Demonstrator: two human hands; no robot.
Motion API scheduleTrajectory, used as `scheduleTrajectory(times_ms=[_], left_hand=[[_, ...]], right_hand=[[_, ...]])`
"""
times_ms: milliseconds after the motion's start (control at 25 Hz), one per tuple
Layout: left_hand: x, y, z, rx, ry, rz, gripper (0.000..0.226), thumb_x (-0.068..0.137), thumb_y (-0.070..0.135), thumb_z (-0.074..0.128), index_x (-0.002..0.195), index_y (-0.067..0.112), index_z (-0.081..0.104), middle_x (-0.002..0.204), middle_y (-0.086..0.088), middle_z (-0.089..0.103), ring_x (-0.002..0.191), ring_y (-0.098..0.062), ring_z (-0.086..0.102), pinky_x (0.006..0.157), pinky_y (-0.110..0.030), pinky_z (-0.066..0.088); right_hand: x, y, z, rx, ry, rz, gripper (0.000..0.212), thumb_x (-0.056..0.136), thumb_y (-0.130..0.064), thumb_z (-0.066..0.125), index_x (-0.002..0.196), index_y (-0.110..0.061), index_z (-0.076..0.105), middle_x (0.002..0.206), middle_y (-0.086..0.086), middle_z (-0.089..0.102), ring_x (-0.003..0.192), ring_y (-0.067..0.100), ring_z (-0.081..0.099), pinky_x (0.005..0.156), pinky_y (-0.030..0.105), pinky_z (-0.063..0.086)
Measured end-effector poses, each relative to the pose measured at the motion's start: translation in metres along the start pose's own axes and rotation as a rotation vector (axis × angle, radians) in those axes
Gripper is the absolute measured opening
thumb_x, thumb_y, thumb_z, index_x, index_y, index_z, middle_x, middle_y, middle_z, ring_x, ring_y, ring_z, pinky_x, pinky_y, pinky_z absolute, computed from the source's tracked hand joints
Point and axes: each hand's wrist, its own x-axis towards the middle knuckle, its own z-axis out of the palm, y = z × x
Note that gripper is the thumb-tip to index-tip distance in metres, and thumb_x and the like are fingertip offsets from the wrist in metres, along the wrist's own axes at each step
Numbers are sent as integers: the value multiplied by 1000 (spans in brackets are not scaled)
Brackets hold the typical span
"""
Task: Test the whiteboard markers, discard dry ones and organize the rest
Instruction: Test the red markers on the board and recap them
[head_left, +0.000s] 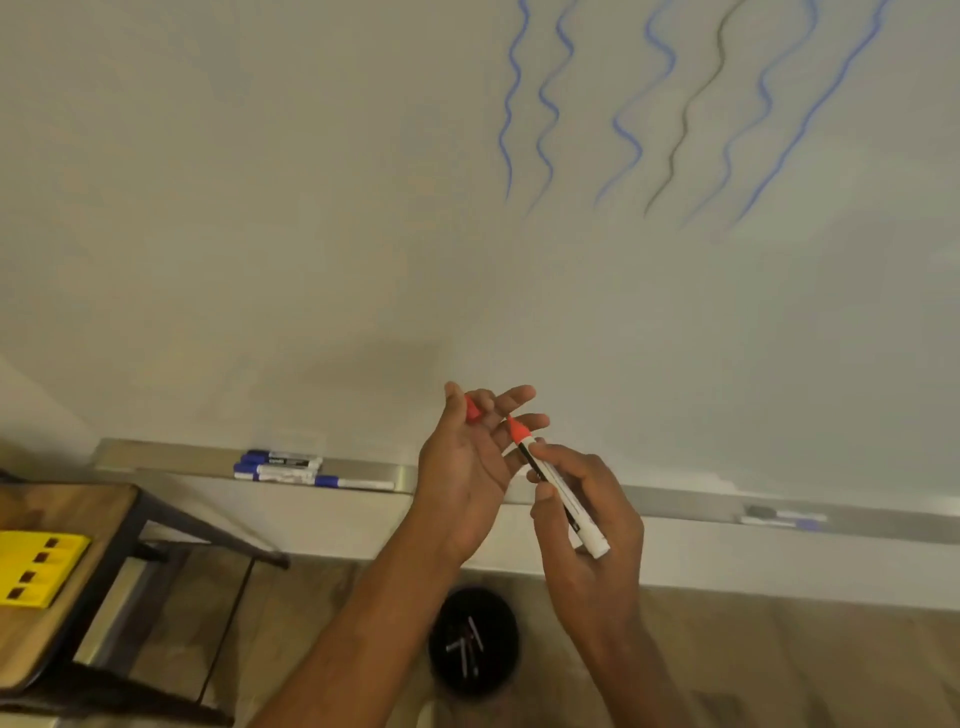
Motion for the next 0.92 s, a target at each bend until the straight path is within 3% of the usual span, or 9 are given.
scheduleTrajectory(times_ms=[280, 520, 680, 800, 920], left_hand=[[-21, -36, 24, -109, 21, -66, 45, 106, 49, 36, 88, 15, 57, 119, -11, 72, 92, -27, 72, 87, -42, 56], [-35, -75, 50, -138, 71, -58, 32, 107, 39, 43, 93, 16, 60, 113, -9, 73, 88, -26, 72, 87, -40, 54], [-42, -102, 66, -69, 158, 61, 23, 108, 30, 41, 99, 17, 57, 105, -10, 73, 80, -26, 70, 82, -39, 56], [-47, -125, 72, 37, 259, 169, 29, 110, 30, 35, 95, 16, 55, 99, -13, 74, 77, -27, 71, 81, -41, 54], [-52, -154, 73, 158, 413, 267, 32, 111, 32, 31, 95, 14, 53, 86, -15, 72, 73, -31, 69, 72, -38, 56]], right_hand=[[-18, 20, -36, -73, -128, -26, 28, 95, -21, 58, 121, -19, 69, 98, -12, 68, 78, 10, 64, 69, 11, 45], [-20, 30, -83, -150, -213, -22, 33, 95, -25, 60, 128, -26, 67, 105, -19, 70, 86, 2, 67, 74, 8, 47], [-27, 41, -120, -255, -270, 26, 33, 92, -32, 68, 122, -43, 58, 98, -25, 71, 76, 2, 69, 62, 16, 52], [-30, 53, -139, -381, -285, -111, 25, 98, -42, 61, 122, -33, 63, 90, -17, 72, 67, 2, 65, 59, 11, 48], [-35, 61, -154, -419, -355, -143, 29, 99, -40, 58, 122, -25, 67, 95, -13, 75, 69, 0, 64, 63, 2, 39]])
